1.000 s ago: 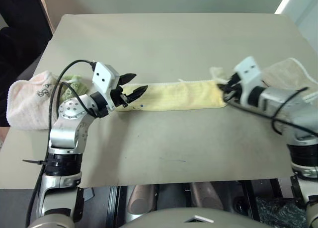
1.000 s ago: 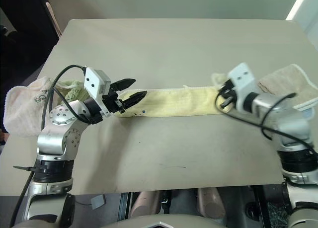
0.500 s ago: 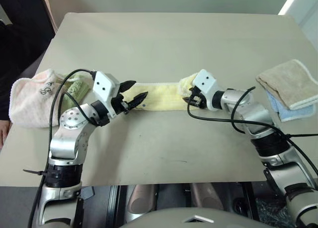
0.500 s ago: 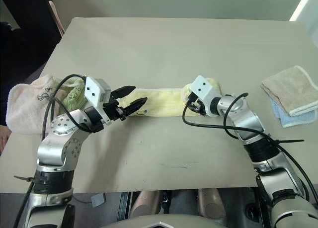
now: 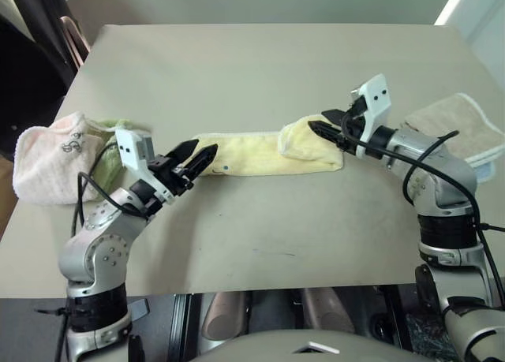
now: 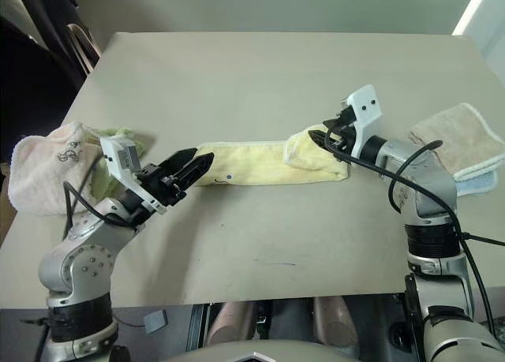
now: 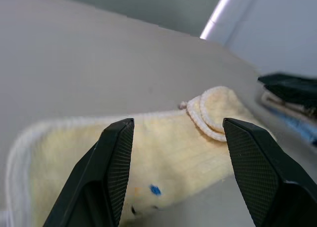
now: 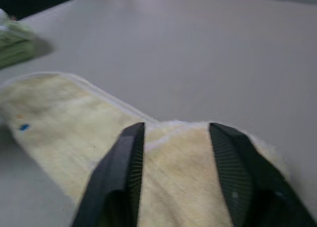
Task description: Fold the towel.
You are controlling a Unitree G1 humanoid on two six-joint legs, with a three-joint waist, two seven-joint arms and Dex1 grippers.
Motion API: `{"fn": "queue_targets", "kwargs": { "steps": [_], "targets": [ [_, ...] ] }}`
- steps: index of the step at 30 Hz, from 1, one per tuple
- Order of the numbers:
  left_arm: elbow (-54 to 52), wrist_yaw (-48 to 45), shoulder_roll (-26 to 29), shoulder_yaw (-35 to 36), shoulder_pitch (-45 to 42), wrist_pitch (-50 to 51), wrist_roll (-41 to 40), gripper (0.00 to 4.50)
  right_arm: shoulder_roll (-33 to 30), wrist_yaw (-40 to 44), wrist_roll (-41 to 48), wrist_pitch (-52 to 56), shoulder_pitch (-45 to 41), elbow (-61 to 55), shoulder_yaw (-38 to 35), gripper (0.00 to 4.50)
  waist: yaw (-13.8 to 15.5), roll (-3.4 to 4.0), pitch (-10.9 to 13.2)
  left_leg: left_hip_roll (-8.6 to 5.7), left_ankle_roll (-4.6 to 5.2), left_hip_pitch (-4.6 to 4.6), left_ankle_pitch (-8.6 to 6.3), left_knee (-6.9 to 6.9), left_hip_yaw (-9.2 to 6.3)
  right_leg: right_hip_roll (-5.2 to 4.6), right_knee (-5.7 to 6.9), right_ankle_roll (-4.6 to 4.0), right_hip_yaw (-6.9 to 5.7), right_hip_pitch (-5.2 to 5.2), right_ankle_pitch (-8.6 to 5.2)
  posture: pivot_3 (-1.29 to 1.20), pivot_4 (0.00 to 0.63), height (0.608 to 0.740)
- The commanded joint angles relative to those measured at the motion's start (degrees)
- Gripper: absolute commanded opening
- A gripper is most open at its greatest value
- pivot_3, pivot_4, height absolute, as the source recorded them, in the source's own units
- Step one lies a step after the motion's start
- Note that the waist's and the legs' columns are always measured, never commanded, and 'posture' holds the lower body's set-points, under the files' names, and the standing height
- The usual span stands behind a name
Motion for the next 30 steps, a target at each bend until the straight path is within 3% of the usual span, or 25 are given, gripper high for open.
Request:
{"fn": "queue_targets", "kwargs": {
  "steps": [1, 3, 5, 10, 11, 20, 30],
  "targets": [
    [-3.48, 5.77, -1.69, 1.96, 2.25, 2.80, -3.64, 3.08, 2.27, 0.08, -3.89, -6.61, -1.93, 7.56, 3.23, 0.69, -0.03, 0.00, 0.00, 0.01, -0.01, 0.00, 0.00, -0.02, -0.01, 0.00, 0.01, -0.05, 0.00, -0.01, 0.03, 0.00, 0.150, 0.735],
    [-3.56, 10.11, -3.29, 2.74, 3.27, 4.76, -5.57, 3.08, 3.26, 0.74, -6.21, -9.20, -2.09, 13.04, 5.22, 0.03, -0.08, 0.00, 0.00, 0.00, -0.04, 0.03, -0.02, -0.04, 0.01, 0.00, 0.00, -0.22, 0.00, 0.00, 0.13, 0.00, 0.150, 0.735],
    [-3.61, 15.78, -6.05, 4.42, 3.76, 6.17, -9.13, 3.08, 3.29, 1.89, -8.69, -12.17, -1.44, 17.12, 7.53, 0.03, -0.08, 0.01, 0.01, 0.01, -0.05, 0.01, -0.03, -0.04, -0.01, 0.00, 0.00, -0.30, -0.02, -0.01, 0.17, 0.00, 0.150, 0.735],
    [-4.85, 26.49, -9.93, 7.01, 5.81, 8.19, -16.94, 4.34, 3.54, 2.74, -10.14, -16.13, -1.24, 19.71, 7.39, 0.00, 0.00, 0.00, 0.00, 0.00, -0.07, 0.24, -0.06, -0.06, -0.01, 0.00, -0.09, -0.38, -0.02, 0.29, 0.16, 0.00, 0.150, 0.735],
    [-4.97, 28.79, -10.75, 7.54, 6.31, 8.06, -18.76, 4.43, 3.55, 3.07, -9.39, -16.24, -1.51, 18.71, 6.48, 0.00, 0.00, -0.01, 0.01, 0.00, -0.08, 0.33, -0.06, -0.06, 0.00, 0.01, -0.09, -0.25, -0.02, 0.38, 0.07, 0.00, 0.150, 0.735],
    [1.64, 48.38, -16.72, 11.82, 1.87, 1.58, -32.51, 4.43, 2.81, 6.17, -4.79, -16.68, -4.23, 8.59, 1.42, 0.00, 0.00, 0.01, 0.05, -0.01, -0.20, 0.61, -0.08, -0.08, 0.01, 0.07, -0.09, 0.10, 0.01, 0.64, -0.19, 0.00, 0.150, 0.735],
    [11.88, 51.82, -14.51, 8.12, -5.90, 1.00, -33.66, 4.43, 1.98, 6.39, -0.79, -12.43, -3.49, -0.50, -1.17, 0.00, 0.43, 0.04, 0.07, -0.05, -0.25, 0.85, 0.13, -0.16, -0.09, 0.12, -0.09, 0.05, 0.00, 0.93, -0.21, 0.00, 0.150, 0.735]
  ]
}}
